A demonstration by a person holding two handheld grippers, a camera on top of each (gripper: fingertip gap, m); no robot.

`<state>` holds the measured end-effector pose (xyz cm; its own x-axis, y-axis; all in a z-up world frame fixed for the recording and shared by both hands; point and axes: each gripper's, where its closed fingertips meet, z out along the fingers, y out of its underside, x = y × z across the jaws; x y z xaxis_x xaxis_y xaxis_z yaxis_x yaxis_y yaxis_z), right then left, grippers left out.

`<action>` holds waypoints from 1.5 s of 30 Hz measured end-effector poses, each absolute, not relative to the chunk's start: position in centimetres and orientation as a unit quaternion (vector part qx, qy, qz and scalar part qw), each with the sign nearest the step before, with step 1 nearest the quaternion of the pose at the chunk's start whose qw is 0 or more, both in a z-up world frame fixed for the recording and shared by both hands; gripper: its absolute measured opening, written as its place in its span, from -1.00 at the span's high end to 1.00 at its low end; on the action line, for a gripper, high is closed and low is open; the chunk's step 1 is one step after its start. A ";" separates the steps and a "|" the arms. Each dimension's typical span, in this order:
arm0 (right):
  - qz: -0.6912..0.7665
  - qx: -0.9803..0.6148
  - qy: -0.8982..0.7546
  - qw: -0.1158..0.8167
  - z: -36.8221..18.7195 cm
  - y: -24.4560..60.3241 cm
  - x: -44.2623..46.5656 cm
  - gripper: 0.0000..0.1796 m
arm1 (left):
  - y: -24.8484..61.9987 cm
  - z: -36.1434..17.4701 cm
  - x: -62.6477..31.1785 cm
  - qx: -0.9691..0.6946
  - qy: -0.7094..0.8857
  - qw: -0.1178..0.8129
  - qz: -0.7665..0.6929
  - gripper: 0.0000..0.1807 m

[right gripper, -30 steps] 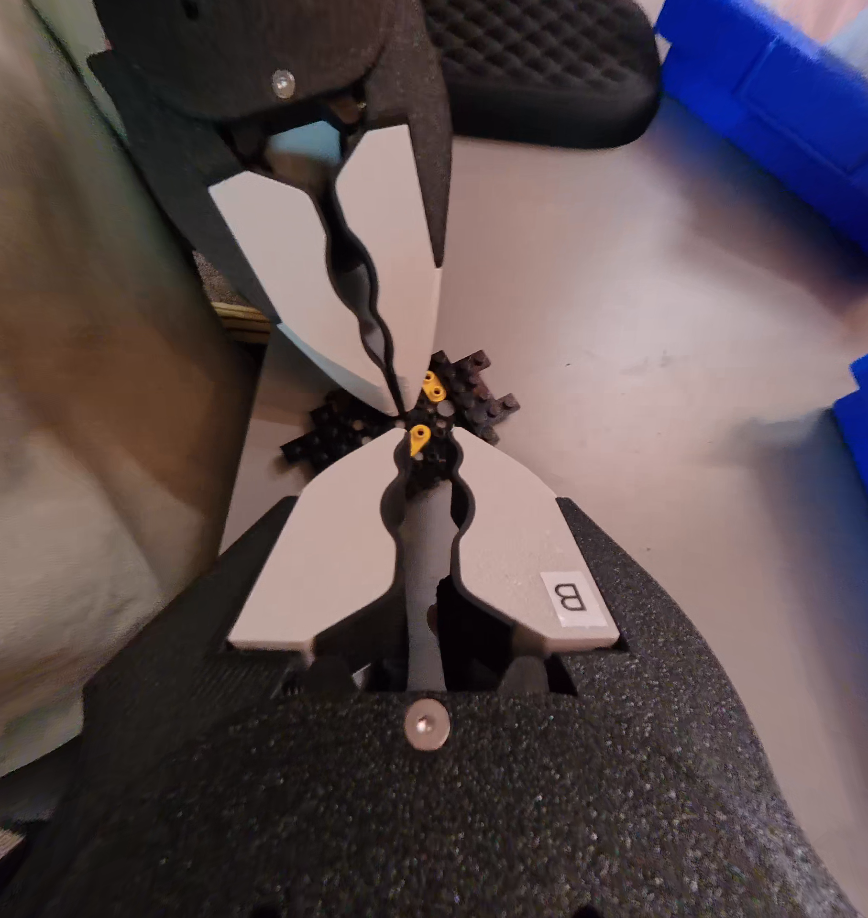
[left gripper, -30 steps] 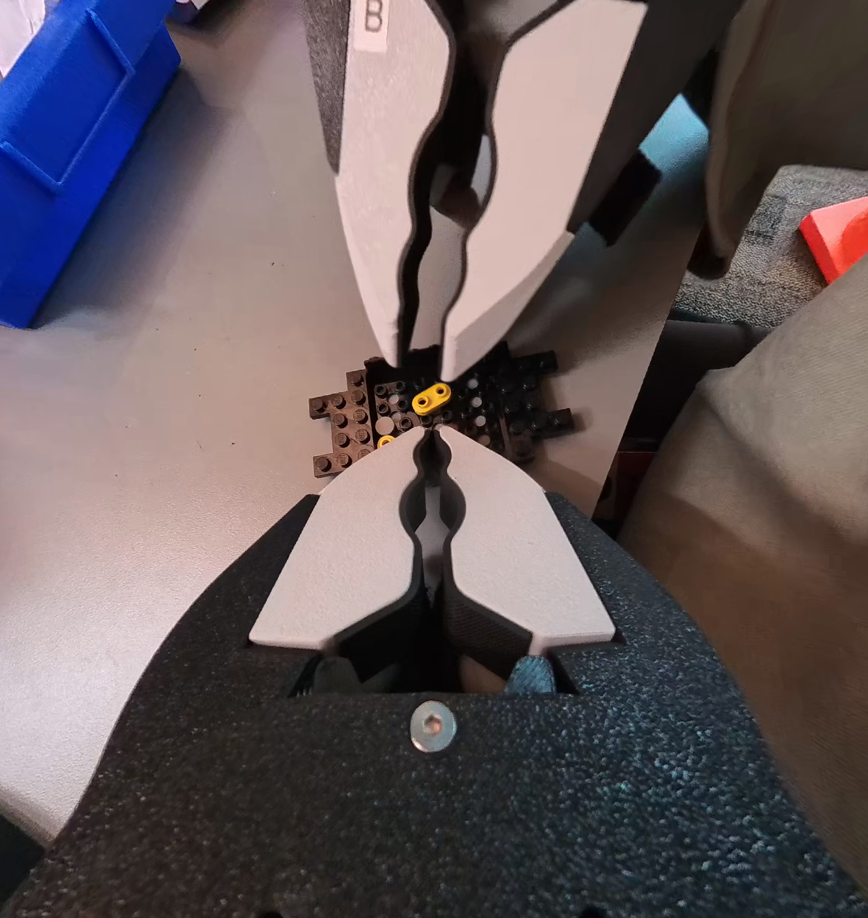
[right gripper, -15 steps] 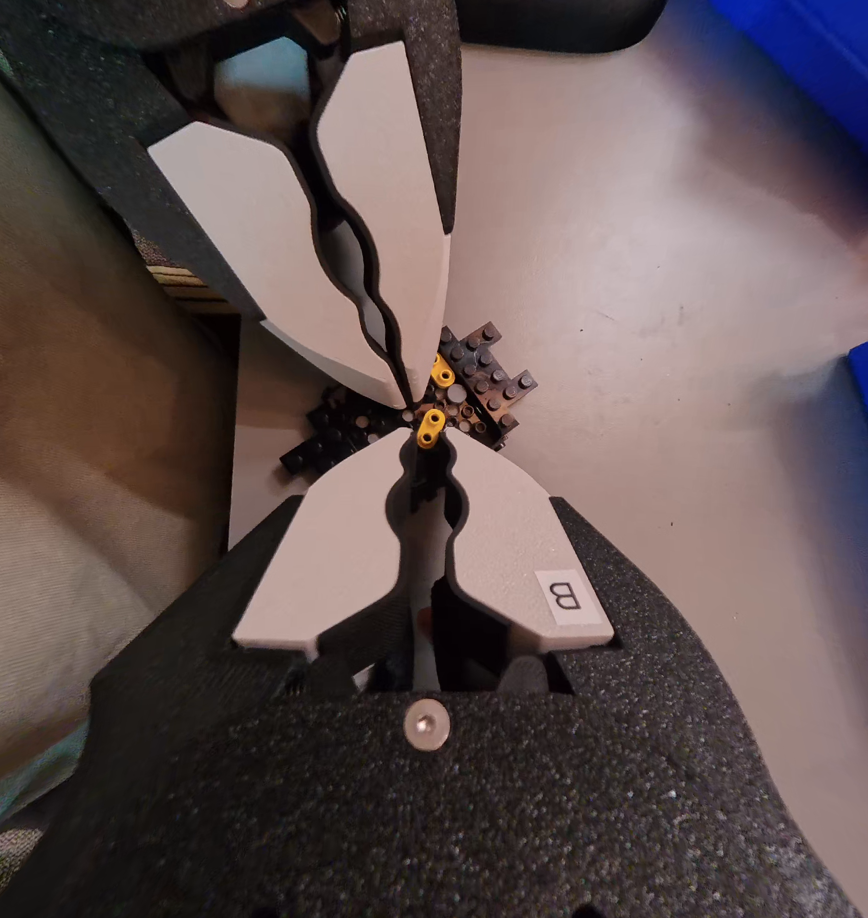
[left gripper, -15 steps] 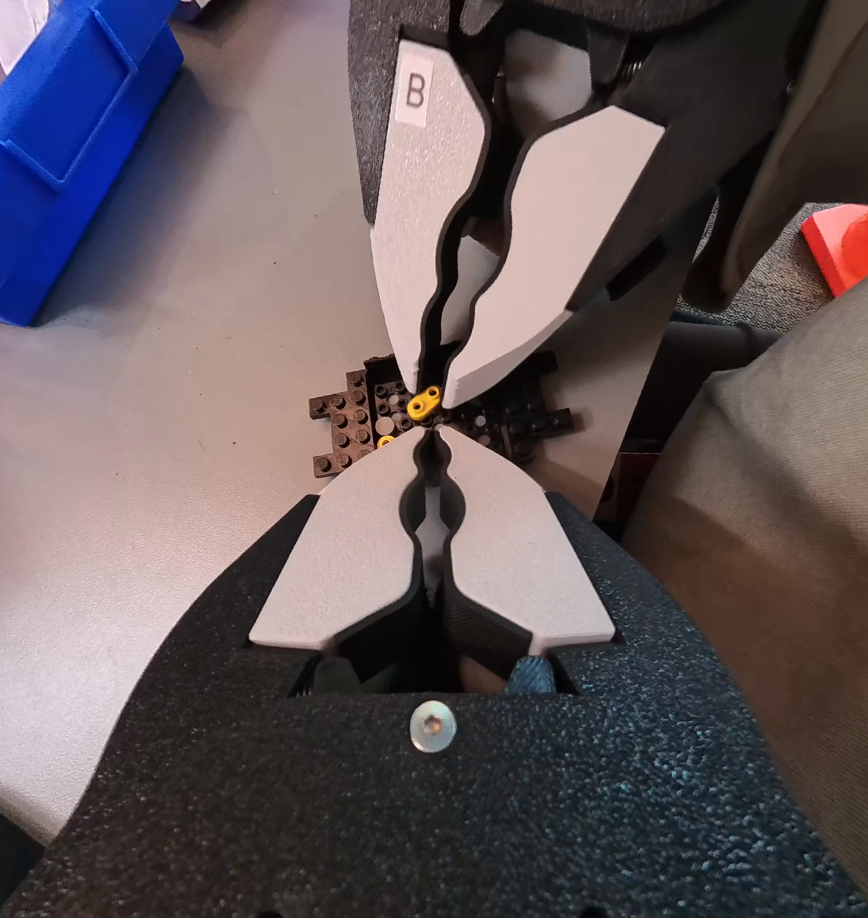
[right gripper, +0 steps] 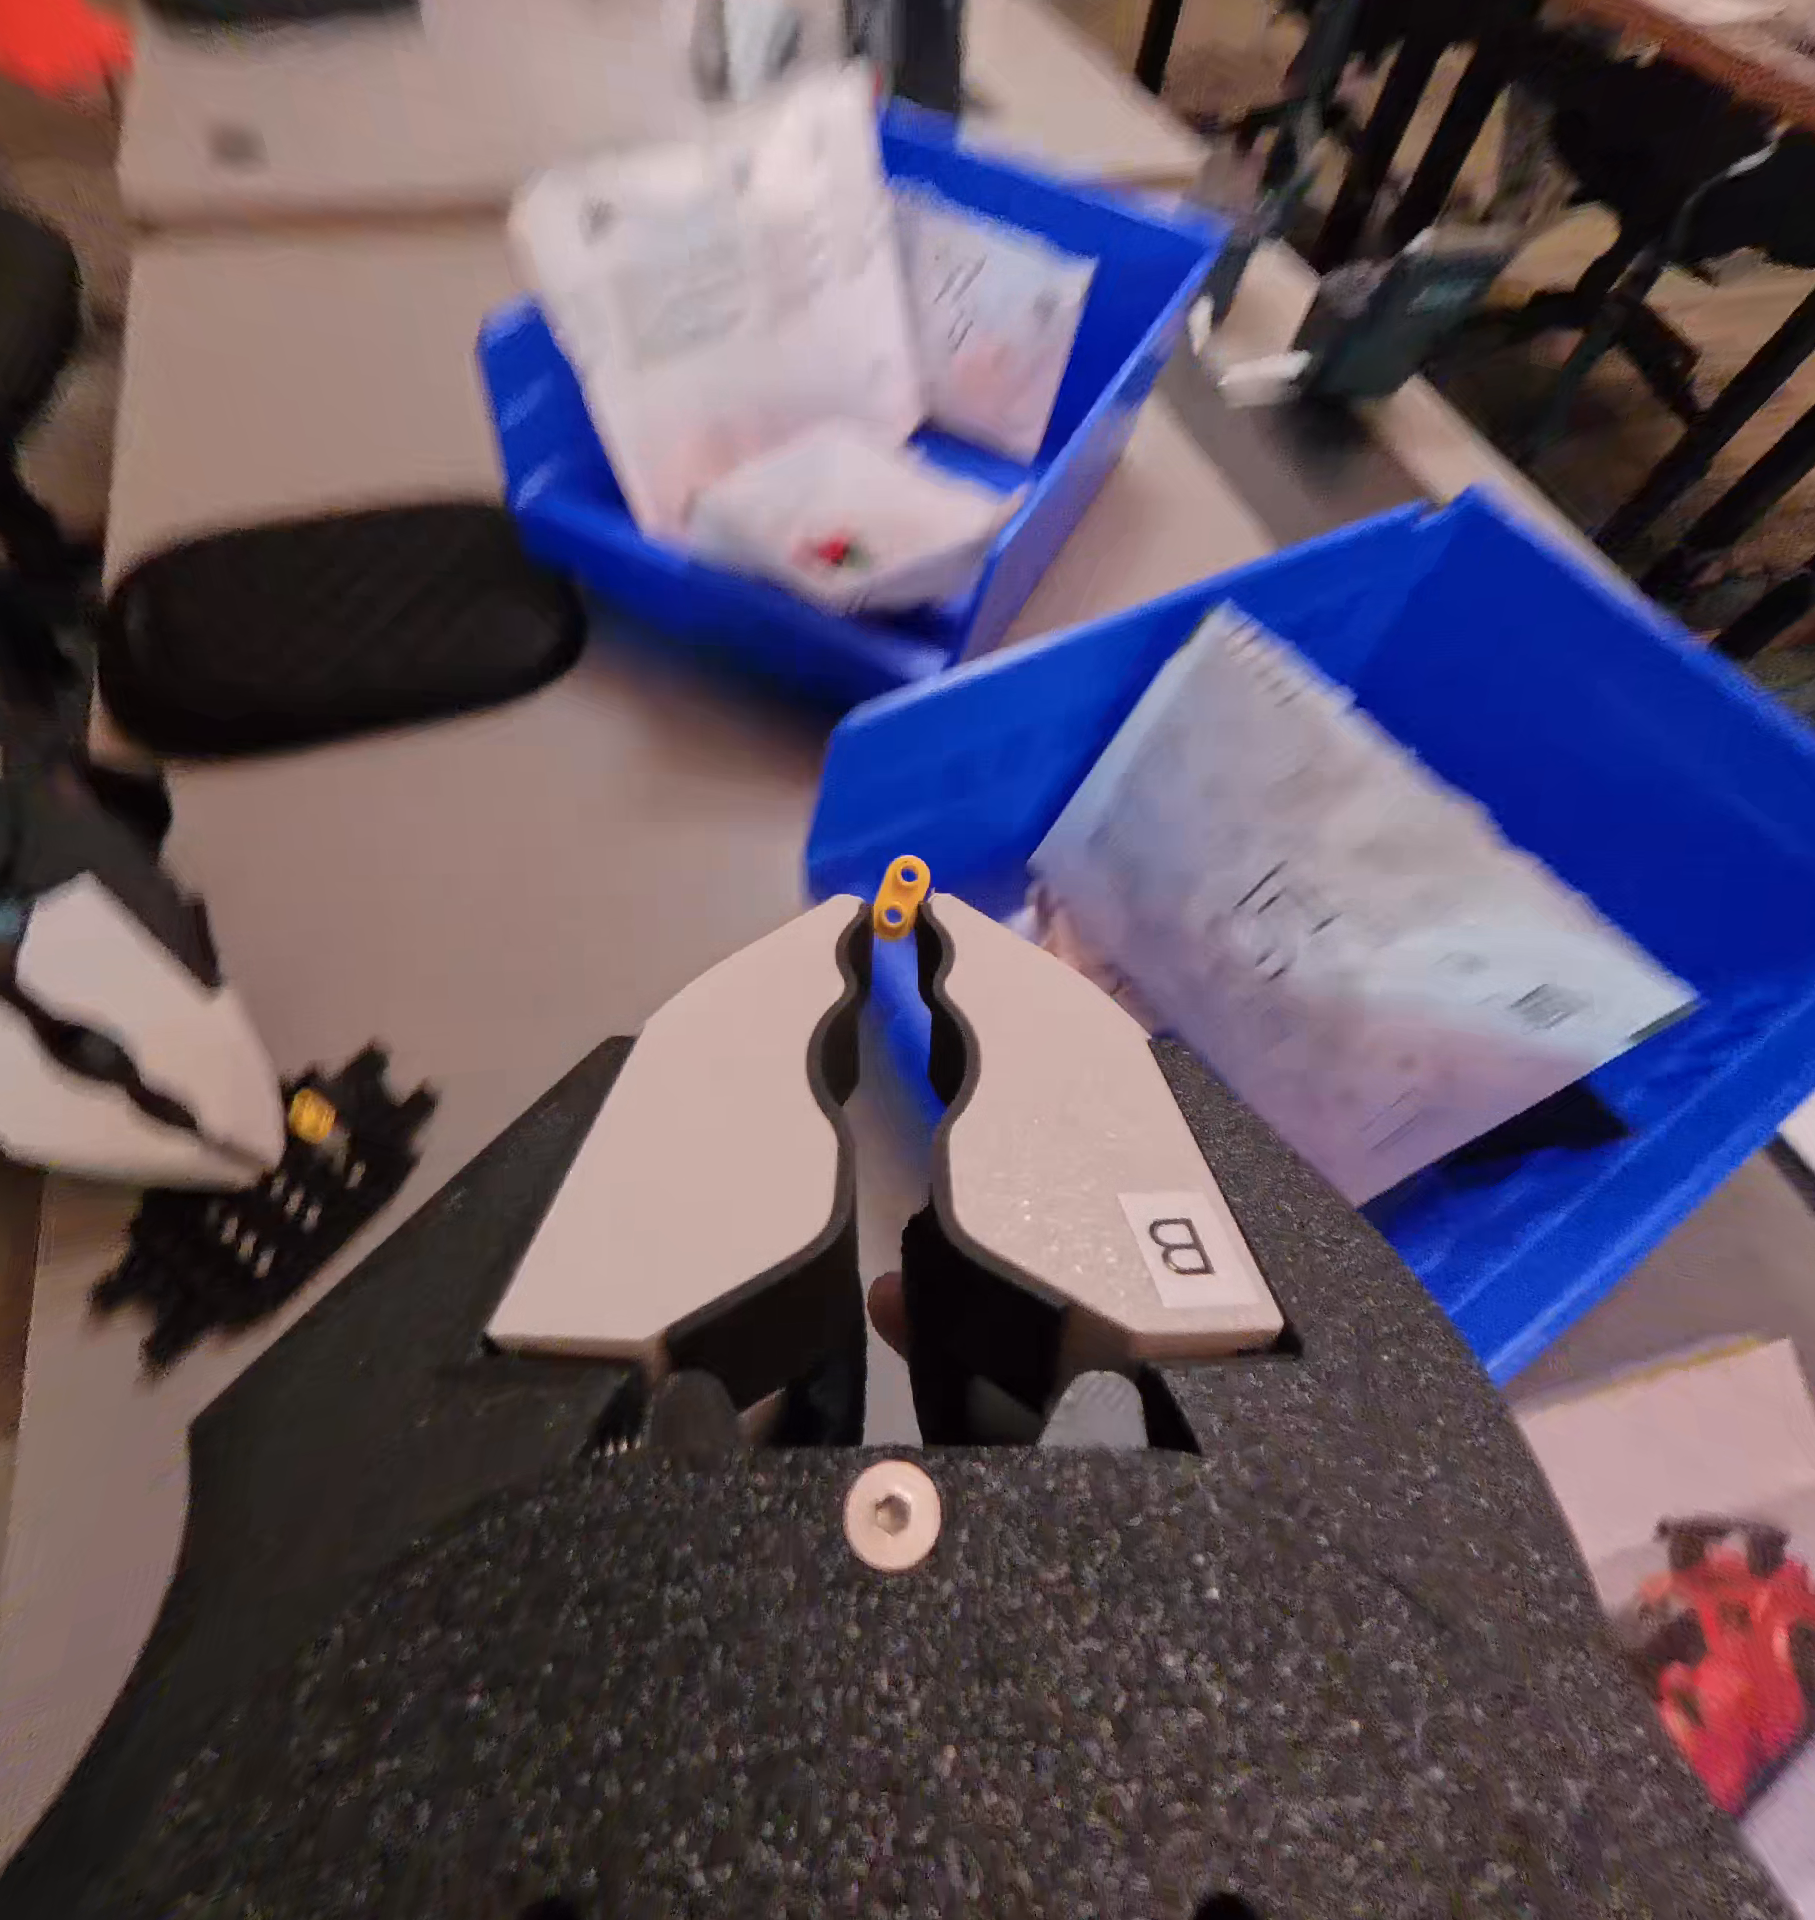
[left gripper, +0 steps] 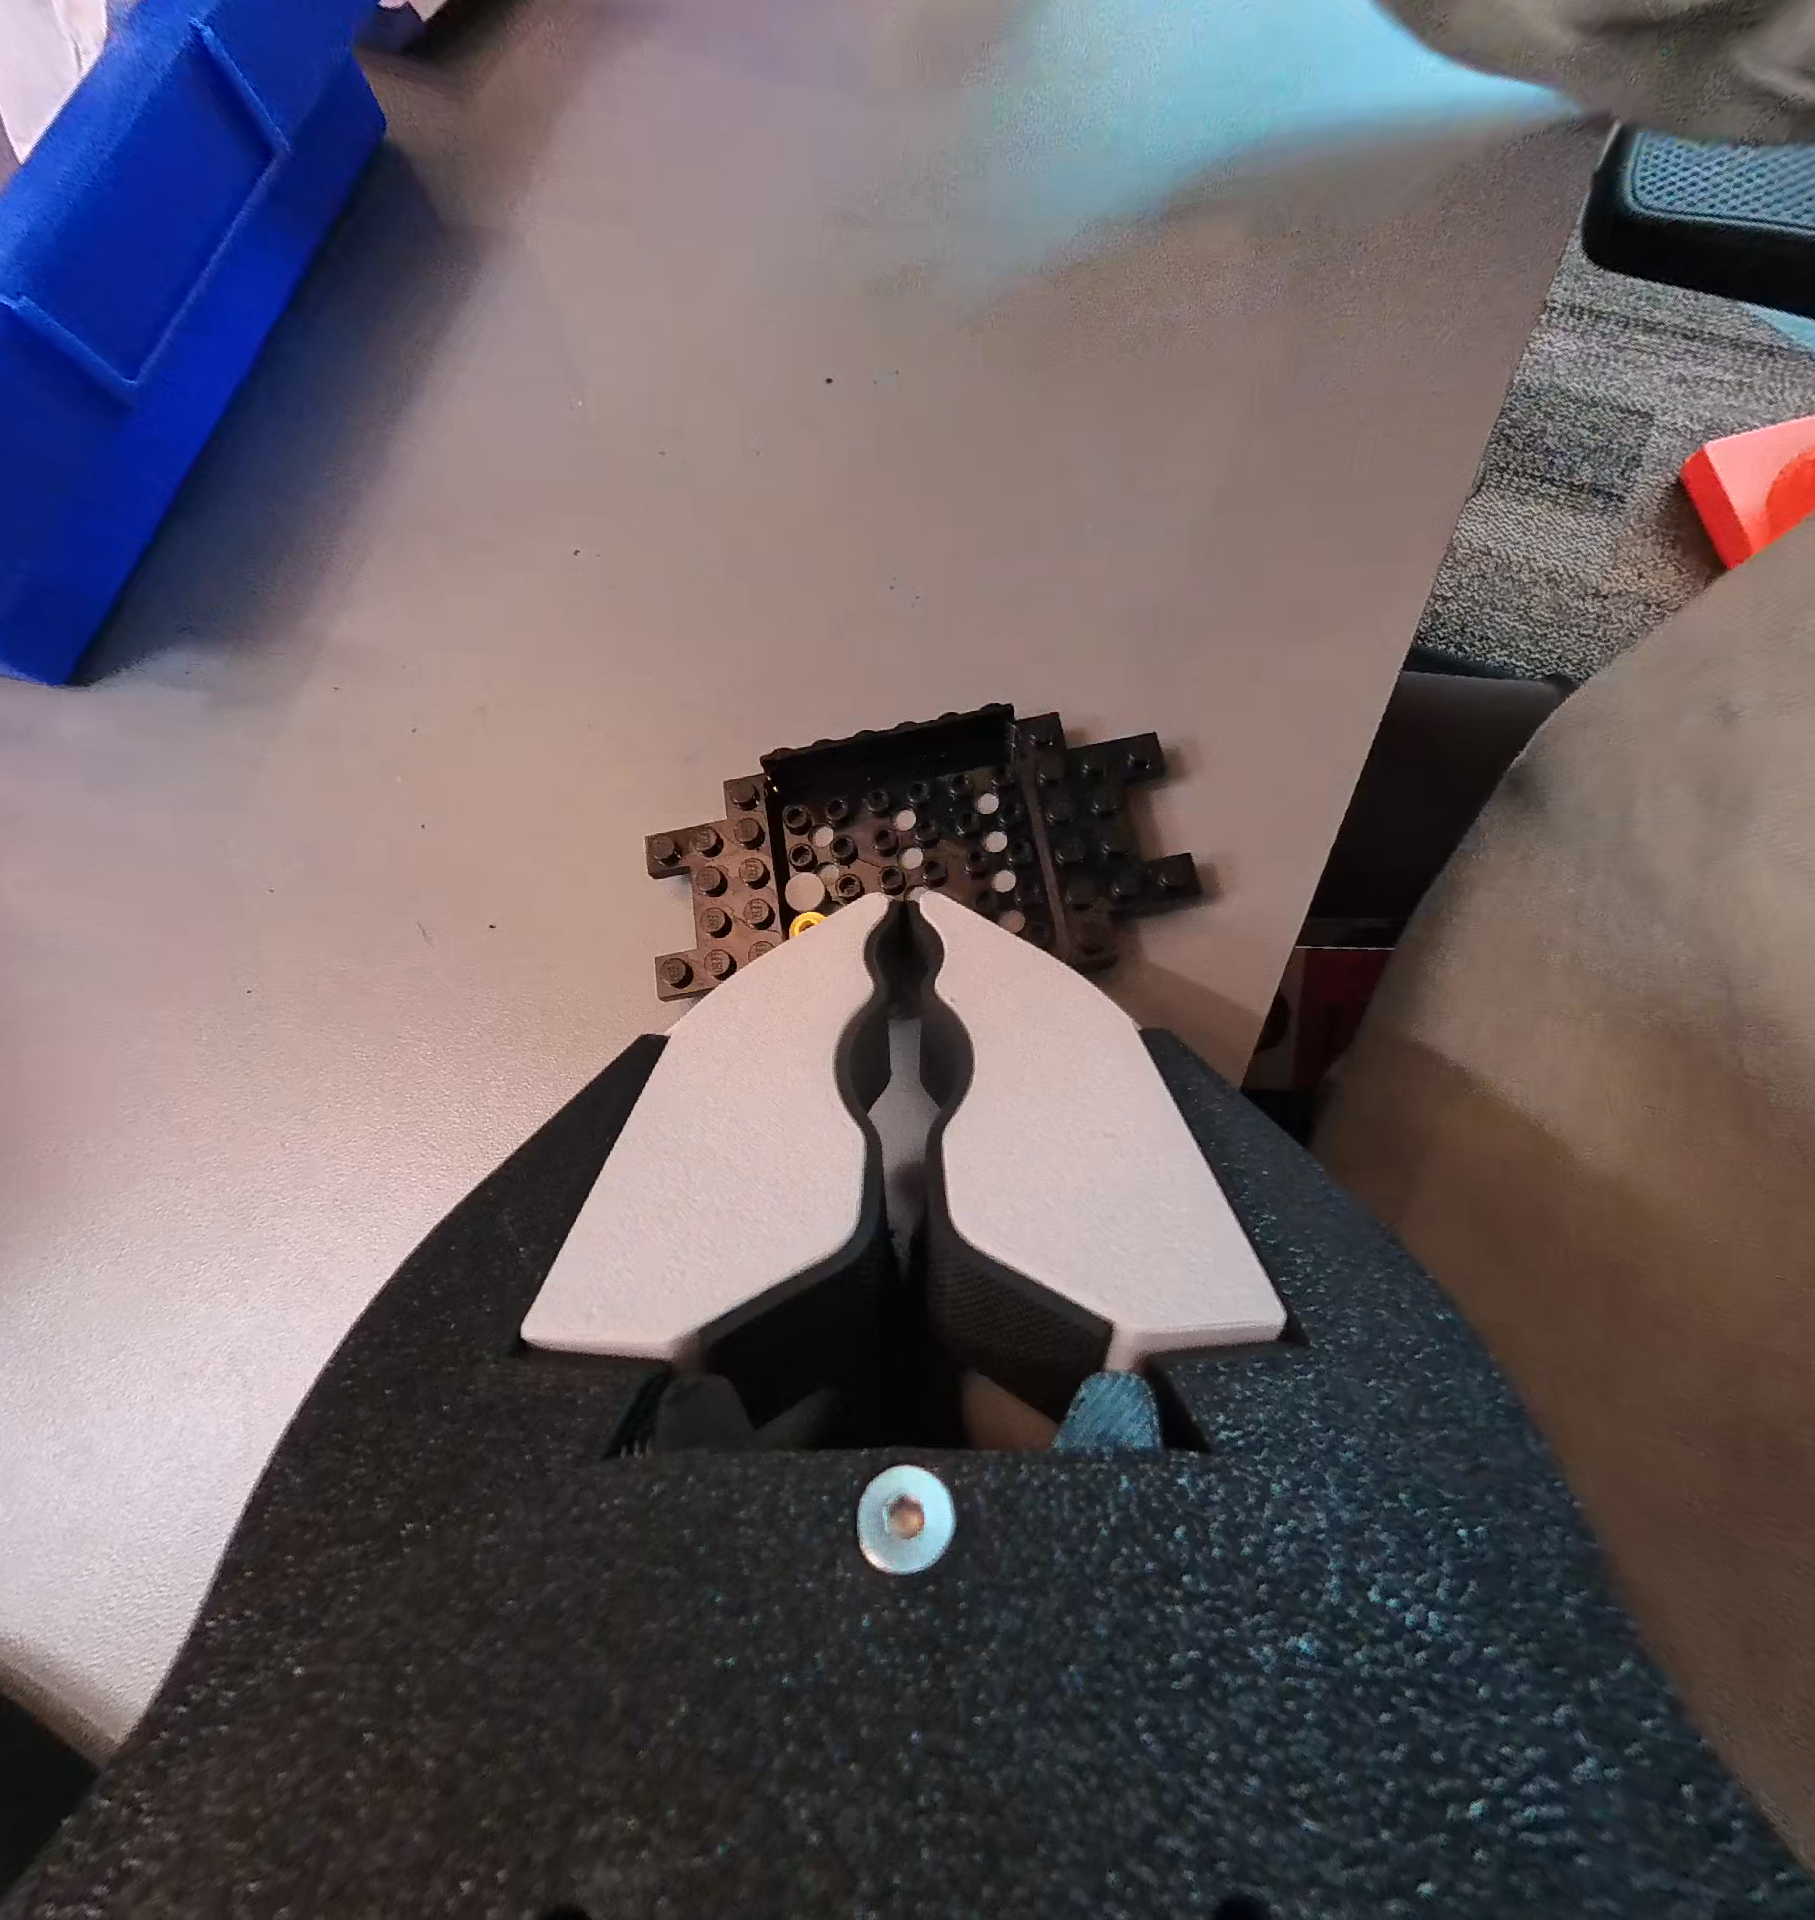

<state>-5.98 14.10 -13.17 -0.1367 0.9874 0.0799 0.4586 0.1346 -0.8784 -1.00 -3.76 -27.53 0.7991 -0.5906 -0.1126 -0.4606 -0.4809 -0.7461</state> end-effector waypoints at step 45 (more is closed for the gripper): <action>0.326 -0.594 -0.675 0.292 -13.0 19.2 -12.2 0.60 | -3.5 -27.4 -1.3 -0.856 0.303 0.412 -0.072 1.00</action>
<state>-12.24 19.15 -12.98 -0.1241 0.9922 0.0076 0.6117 0.0825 -0.7867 -1.27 -3.52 -27.42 0.8058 -0.5784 -0.1269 -0.4597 -0.4760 -0.7497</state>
